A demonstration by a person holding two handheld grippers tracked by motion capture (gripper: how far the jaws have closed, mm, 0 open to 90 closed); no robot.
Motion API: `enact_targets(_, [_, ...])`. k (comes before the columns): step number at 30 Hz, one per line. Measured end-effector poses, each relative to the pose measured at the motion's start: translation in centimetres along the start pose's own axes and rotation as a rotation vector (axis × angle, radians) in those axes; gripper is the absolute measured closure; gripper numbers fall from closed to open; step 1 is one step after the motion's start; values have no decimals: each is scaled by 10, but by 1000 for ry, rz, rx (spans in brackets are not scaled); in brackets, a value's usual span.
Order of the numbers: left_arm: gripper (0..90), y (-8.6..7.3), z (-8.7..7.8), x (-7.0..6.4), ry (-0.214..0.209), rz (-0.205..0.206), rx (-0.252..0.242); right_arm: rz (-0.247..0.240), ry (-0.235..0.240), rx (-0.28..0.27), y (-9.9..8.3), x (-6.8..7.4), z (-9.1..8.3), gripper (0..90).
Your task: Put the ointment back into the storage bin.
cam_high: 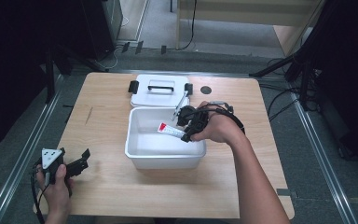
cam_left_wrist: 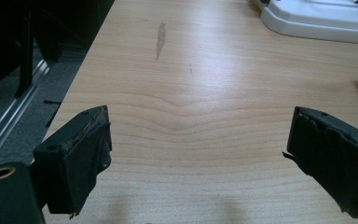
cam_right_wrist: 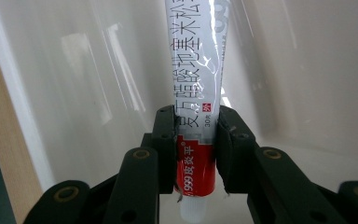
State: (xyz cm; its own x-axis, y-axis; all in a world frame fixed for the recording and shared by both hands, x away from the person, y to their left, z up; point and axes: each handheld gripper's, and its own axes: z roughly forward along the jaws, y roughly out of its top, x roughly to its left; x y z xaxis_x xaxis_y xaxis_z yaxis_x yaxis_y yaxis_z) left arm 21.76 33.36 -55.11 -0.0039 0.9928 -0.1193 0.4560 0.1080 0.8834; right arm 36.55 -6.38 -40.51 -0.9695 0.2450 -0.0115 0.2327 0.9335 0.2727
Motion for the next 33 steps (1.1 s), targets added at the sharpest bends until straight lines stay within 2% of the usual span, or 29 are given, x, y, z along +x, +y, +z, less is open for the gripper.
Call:
enact_targets(3, [69,0,0,0,0,1,0,-19,-3,37,0,1,8,725])
enact_targets(8, [69,0,0,0,1,1,0,-26,8,64,2,3,20,725])
enact_targets(14, [69,0,0,0,2,1,1,-22,-13,136,4,6,34,725])
enact_targets(17, [69,0,0,0,1,2,1,-34,-18,164,6,8,38,725])
enact_targets(18, [69,0,0,0,2,2,1,-24,-19,181,7,10,40,724])
enact_targets(20, [69,0,0,0,2,2,1,-39,-19,187,9,10,44,724])
enact_targets(22, [69,0,0,0,1,1,1,-26,-22,216,11,11,47,724])
enact_targets(27, [69,0,0,0,0,0,2,-31,-31,259,14,12,55,724])
enact_targets(33, [69,0,0,0,0,-6,5,-32,-51,288,15,13,60,721])
